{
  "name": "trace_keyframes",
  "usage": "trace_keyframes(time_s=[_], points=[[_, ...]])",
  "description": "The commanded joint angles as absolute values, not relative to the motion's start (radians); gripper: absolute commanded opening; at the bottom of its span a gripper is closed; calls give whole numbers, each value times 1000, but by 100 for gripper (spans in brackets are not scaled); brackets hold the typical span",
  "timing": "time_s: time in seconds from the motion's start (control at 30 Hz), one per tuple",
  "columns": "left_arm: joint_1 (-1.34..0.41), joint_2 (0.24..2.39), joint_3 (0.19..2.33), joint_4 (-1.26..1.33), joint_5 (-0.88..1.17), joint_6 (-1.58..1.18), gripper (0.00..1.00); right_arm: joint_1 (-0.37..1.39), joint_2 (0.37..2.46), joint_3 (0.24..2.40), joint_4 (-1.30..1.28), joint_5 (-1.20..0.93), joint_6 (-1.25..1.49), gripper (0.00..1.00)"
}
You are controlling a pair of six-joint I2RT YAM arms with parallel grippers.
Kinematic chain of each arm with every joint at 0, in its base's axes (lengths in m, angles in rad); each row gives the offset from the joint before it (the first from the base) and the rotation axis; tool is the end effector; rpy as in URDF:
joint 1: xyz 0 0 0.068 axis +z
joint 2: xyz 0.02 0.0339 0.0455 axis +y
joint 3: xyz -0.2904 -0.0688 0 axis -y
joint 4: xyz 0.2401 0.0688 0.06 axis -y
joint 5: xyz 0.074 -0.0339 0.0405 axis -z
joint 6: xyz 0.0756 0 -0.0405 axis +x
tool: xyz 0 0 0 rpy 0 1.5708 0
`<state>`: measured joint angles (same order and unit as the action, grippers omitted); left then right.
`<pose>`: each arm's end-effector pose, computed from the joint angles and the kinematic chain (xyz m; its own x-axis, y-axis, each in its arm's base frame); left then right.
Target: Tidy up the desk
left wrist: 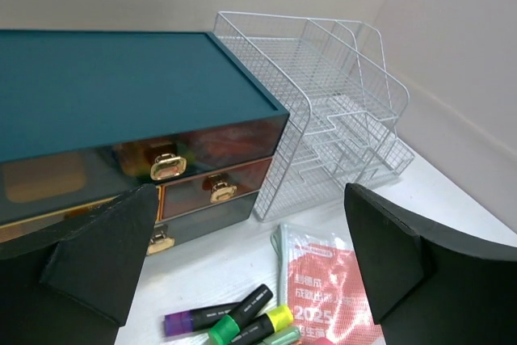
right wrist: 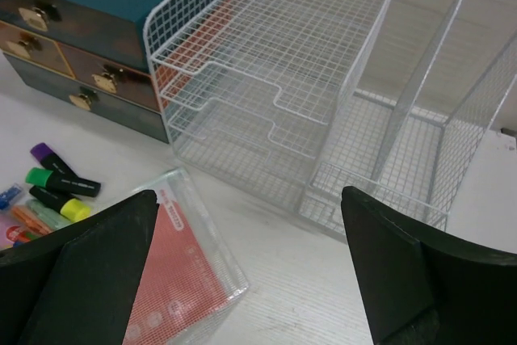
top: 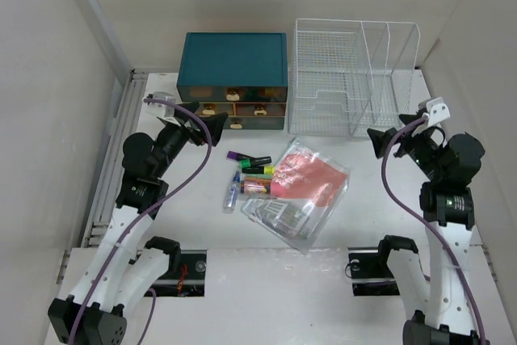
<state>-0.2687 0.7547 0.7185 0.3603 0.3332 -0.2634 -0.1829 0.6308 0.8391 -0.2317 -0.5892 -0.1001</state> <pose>0.1751 -0.0739 0.4100 0.1533 -0.2974 -0.9424 0.6108 0.7782 -0.1462 0.1500 0.0150 0.3899 0.0166 -0.0876 -0.9960 -0.3954 0.9144 -0.0870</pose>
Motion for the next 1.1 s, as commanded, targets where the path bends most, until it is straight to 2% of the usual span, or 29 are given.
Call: trace_keyframes(time_s=[0.0, 0.17, 0.47, 0.57, 0.67, 0.7, 0.77, 0.8, 0.83, 0.93, 1.07], points=[[-273, 747, 738, 393, 368, -275, 100, -187, 631, 874, -215, -564, -135, 100], [-273, 747, 738, 393, 368, -275, 100, -187, 586, 802, -267, -684, -323, 100], [-273, 756, 726, 428, 368, -371, 100, -187, 718, 786, -318, -817, -334, 100], [-273, 793, 703, 468, 437, -380, 100, -187, 747, 750, -293, -928, -334, 99], [-273, 816, 712, 468, 506, -380, 100, -187, 785, 739, -293, -1008, -334, 88], [-273, 825, 712, 468, 517, -380, 100, -187, 813, 739, -293, -1008, -334, 71], [-282, 825, 712, 479, 526, -370, 98, -187, 844, 739, -293, -997, -334, 57], [-313, 834, 712, 479, 535, -370, 98, -187, 859, 739, -317, -997, -334, 56], [-328, 834, 712, 463, 535, -355, 98, -187, 889, 748, -318, -986, -344, 56], [-394, 824, 721, 428, 526, -342, 98, -187, 939, 726, -319, -1000, -272, 77], [-459, 790, 709, 365, 500, -353, 97, -187, 979, 664, -232, -1054, -146, 82]])
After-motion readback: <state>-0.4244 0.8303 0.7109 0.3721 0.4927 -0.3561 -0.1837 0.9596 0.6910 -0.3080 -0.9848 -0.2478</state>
